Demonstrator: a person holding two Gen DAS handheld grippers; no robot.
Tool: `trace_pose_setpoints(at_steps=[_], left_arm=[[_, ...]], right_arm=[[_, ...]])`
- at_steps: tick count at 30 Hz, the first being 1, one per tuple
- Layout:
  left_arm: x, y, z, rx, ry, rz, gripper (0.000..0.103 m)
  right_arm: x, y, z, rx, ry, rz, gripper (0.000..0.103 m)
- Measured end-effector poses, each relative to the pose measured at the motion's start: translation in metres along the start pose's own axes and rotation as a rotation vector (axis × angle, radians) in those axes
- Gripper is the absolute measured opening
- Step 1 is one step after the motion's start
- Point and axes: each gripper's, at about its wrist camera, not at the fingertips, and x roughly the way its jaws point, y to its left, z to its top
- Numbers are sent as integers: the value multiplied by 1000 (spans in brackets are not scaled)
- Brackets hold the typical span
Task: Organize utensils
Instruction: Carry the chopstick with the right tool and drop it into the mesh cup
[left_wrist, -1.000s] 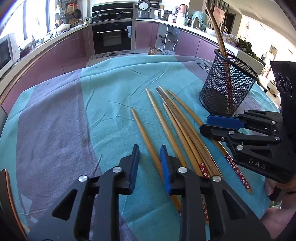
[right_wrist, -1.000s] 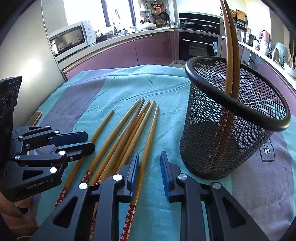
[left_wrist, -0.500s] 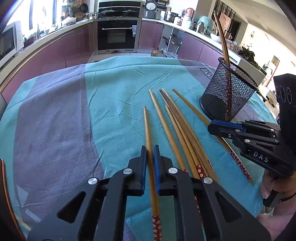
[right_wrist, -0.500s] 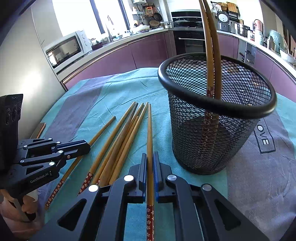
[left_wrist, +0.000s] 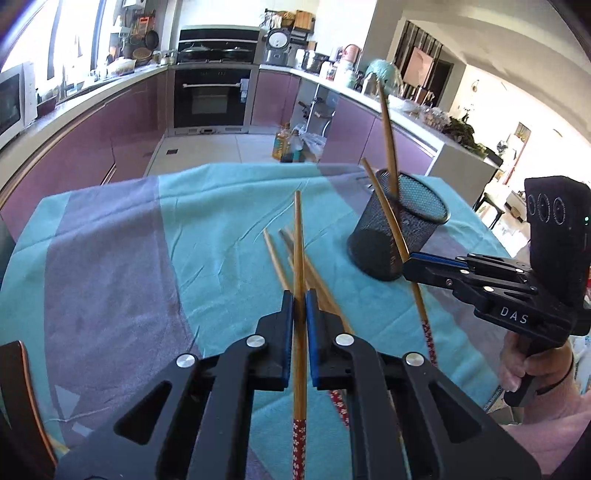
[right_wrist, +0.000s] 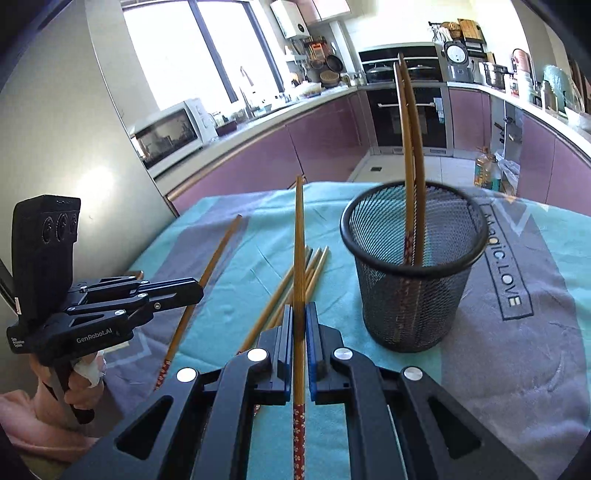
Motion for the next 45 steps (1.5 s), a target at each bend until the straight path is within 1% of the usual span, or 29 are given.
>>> trace_pose_setpoints(at_steps=[7, 12, 14, 21, 28, 32, 37, 41, 45], left_arm=[[-28, -11, 11, 11, -56, -63, 8], [-46, -15, 18, 18, -90, -87, 8], [-53, -15, 21, 17, -104, -110, 8], [-78, -20, 37, 13, -168, -150, 8], [-91, -32, 62, 11, -235, -195, 8], [-93, -44, 83, 21, -261, -221, 8], [-95, -64, 105, 57, -304, -228, 8], [-98, -80, 120, 85, -338, -217, 8], [-91, -94, 128, 108, -327, -202, 8]], right_arm=[[-26, -8, 7, 19, -69, 15, 6], [-38, -10, 13, 26, -110, 21, 6], [-45, -14, 16, 24, -127, 24, 6], [-65, -16, 32, 3, -194, 26, 6], [-86, -20, 49, -21, -258, 18, 6], [-98, -20, 63, -48, -293, -5, 6], [-110, -24, 80, -69, -338, -26, 6], [-110, -32, 89, -67, -352, -47, 6], [-99, -39, 93, -73, -336, -89, 6]])
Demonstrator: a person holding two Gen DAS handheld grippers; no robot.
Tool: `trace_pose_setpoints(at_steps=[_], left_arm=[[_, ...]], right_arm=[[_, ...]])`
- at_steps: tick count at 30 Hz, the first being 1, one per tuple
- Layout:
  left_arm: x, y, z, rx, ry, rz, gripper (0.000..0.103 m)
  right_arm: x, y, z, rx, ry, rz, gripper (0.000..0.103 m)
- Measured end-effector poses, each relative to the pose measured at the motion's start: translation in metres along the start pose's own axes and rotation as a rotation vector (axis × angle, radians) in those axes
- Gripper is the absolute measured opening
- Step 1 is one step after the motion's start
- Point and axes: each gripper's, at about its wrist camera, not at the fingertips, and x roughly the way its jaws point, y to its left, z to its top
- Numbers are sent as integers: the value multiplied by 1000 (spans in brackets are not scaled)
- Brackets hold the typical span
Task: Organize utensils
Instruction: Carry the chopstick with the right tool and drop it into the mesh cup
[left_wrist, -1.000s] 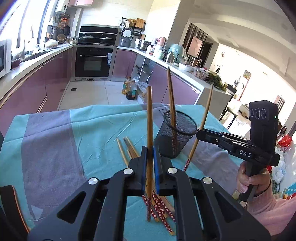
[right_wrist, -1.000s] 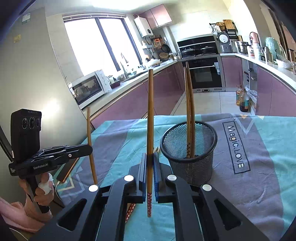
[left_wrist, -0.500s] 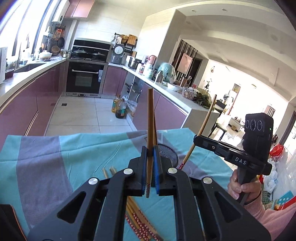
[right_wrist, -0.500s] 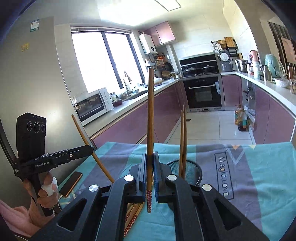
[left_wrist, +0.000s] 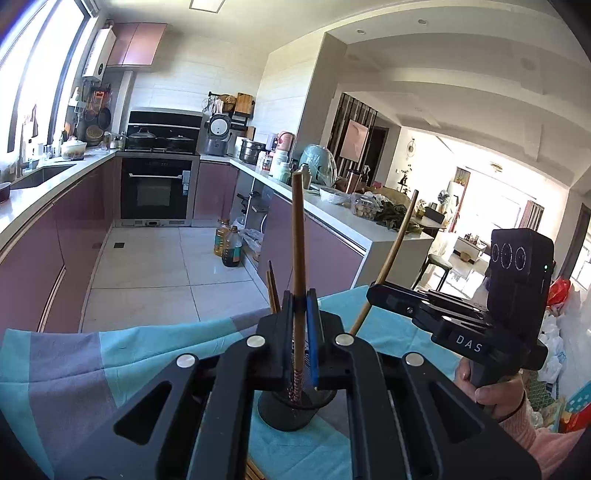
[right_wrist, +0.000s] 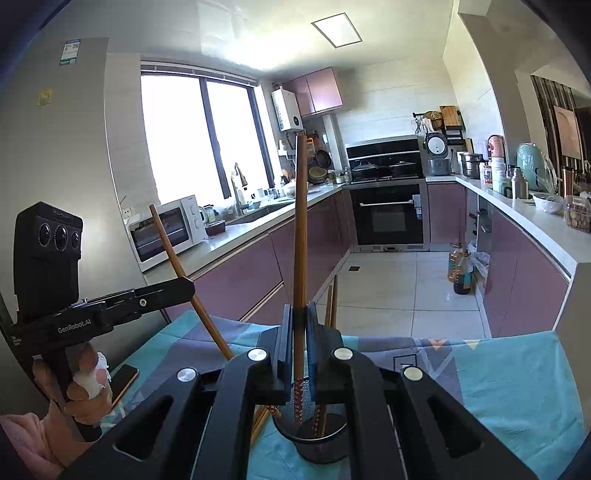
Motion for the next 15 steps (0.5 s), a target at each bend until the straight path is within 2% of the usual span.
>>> trace_pose_setpoints(at_steps=[6, 15], left_arm=[[29, -10, -10, 28, 89, 10, 8], [56, -11, -31, 63, 210, 0, 8]], right_arm=[[27, -9, -13, 1, 87, -17, 6], [46, -7, -29, 1, 197, -25, 6]])
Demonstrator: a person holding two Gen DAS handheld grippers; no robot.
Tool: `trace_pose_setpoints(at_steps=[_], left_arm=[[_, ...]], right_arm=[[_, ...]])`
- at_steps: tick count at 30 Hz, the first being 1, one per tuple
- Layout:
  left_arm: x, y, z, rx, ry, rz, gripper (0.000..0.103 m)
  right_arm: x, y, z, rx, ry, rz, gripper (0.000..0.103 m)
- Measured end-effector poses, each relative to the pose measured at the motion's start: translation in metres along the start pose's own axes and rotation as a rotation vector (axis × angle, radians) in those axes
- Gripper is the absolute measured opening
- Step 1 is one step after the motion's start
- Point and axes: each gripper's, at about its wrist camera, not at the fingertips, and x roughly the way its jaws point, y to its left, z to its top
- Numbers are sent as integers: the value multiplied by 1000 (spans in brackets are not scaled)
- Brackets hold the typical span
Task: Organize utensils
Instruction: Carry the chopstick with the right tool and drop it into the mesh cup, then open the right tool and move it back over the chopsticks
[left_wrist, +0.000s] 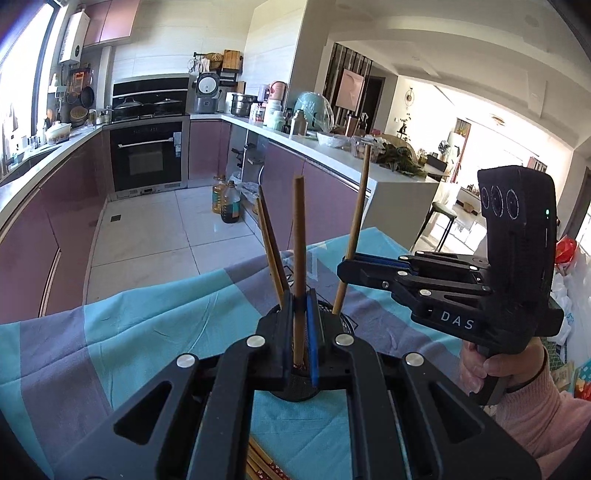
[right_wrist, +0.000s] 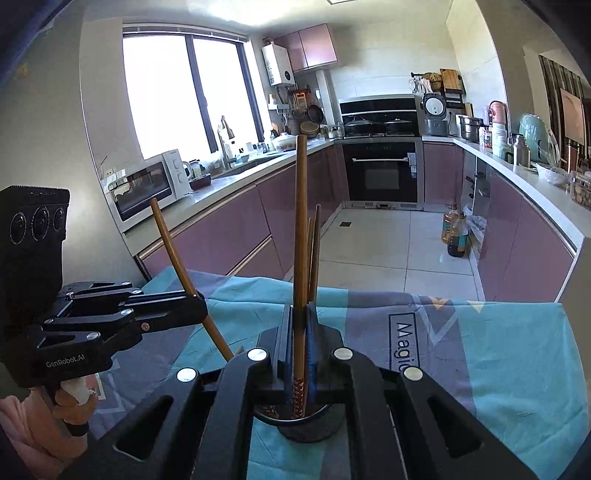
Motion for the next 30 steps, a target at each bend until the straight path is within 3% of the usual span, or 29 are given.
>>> trace_pose_setpoints(at_steps=[10, 23, 26, 29, 30], left_arm=[[26, 11, 0, -28, 67, -11, 8], [48, 31, 8, -79, 91, 8, 9], [45, 35, 5, -90, 76, 16, 13], [35, 40, 0, -99, 47, 45, 18], [29, 42, -2, -100, 27, 62, 24]], right_arm=[[25, -4, -4, 13, 100, -12, 6], [38, -10, 1, 50, 101, -19, 8], [35, -10, 1, 55, 89, -17, 8], [29, -9, 1, 63, 67, -13, 15], [25, -8, 0, 61, 55, -8, 16]])
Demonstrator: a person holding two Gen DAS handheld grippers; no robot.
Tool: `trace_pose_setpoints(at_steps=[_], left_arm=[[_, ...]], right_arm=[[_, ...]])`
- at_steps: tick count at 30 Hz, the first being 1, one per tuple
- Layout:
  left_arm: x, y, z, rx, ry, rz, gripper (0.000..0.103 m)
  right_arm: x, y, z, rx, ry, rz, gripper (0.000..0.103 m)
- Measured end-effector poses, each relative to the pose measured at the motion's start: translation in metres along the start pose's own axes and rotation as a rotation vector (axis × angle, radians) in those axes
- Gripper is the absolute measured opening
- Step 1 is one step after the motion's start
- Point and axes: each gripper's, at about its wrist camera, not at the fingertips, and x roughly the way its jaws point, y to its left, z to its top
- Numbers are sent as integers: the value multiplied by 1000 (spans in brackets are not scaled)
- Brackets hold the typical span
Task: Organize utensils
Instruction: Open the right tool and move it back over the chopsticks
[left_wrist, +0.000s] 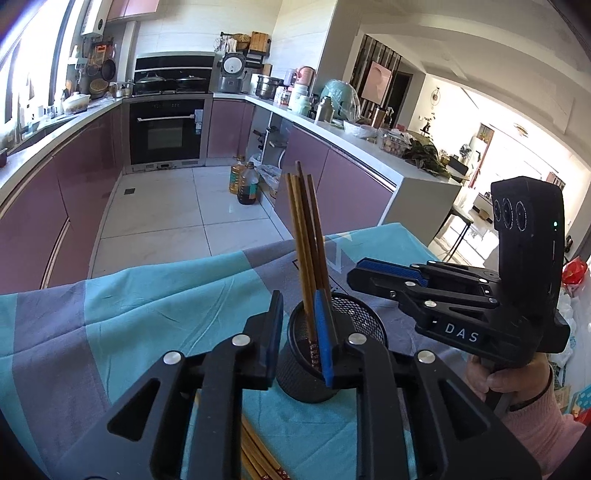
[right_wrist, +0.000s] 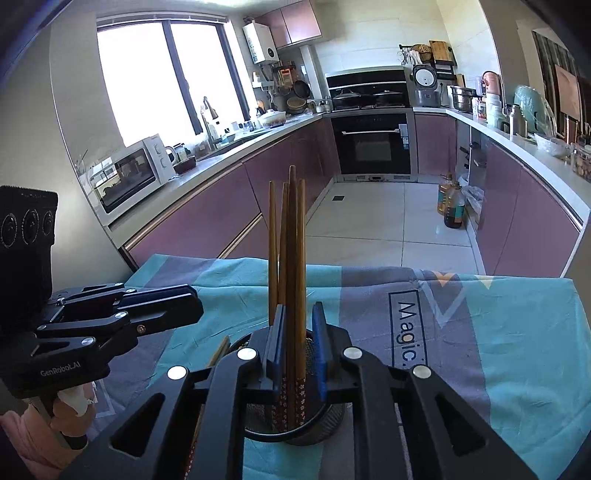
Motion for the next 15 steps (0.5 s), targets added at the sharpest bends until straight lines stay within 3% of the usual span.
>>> trace_pose_setpoints(at_steps=[8, 15], left_arm=[[-58, 22, -32, 25, -131, 135, 43], [-61, 47, -91, 31, -32, 190, 45]], right_arm=[[-40, 35, -20, -100, -67, 109, 30], [-27, 71, -61, -182, 36, 179, 34]])
